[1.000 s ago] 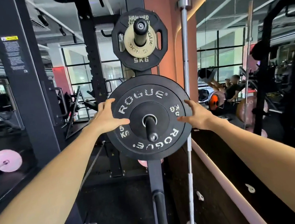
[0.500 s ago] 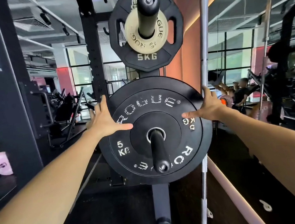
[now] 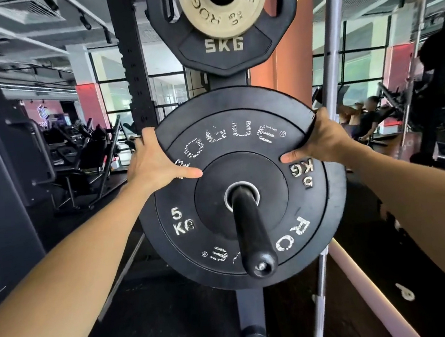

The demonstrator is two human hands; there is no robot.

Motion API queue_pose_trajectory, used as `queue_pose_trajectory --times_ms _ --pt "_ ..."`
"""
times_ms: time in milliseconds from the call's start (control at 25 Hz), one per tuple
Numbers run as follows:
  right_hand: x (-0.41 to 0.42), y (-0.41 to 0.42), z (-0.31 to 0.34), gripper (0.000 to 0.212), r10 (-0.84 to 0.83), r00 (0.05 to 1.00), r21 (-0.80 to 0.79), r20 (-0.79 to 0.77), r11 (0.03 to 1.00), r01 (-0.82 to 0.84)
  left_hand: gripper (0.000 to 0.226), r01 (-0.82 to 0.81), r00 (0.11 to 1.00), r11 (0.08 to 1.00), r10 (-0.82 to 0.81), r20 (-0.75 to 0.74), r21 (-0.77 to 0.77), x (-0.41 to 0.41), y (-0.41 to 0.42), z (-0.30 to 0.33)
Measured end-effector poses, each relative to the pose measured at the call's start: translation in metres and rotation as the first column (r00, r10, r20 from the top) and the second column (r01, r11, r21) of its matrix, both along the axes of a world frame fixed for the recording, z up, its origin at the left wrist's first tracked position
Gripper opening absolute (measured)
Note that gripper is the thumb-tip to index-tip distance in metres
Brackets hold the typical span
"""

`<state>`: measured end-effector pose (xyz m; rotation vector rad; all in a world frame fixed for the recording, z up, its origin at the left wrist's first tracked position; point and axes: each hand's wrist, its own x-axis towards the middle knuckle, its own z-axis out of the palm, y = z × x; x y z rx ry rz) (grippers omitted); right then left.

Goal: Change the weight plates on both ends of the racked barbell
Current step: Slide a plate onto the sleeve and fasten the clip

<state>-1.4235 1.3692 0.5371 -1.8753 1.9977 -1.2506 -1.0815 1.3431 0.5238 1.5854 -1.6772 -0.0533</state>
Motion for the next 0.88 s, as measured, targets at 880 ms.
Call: queue_pose_trajectory --times_ms 880 --pt "0.025 0.207 -0.009 0.096 -0.008 0.996 -0.038 0.088 0.999 0.011 0.140 0.067 0.995 0.998 -0.068 0.071 0.022 0.016 0.167 0.015"
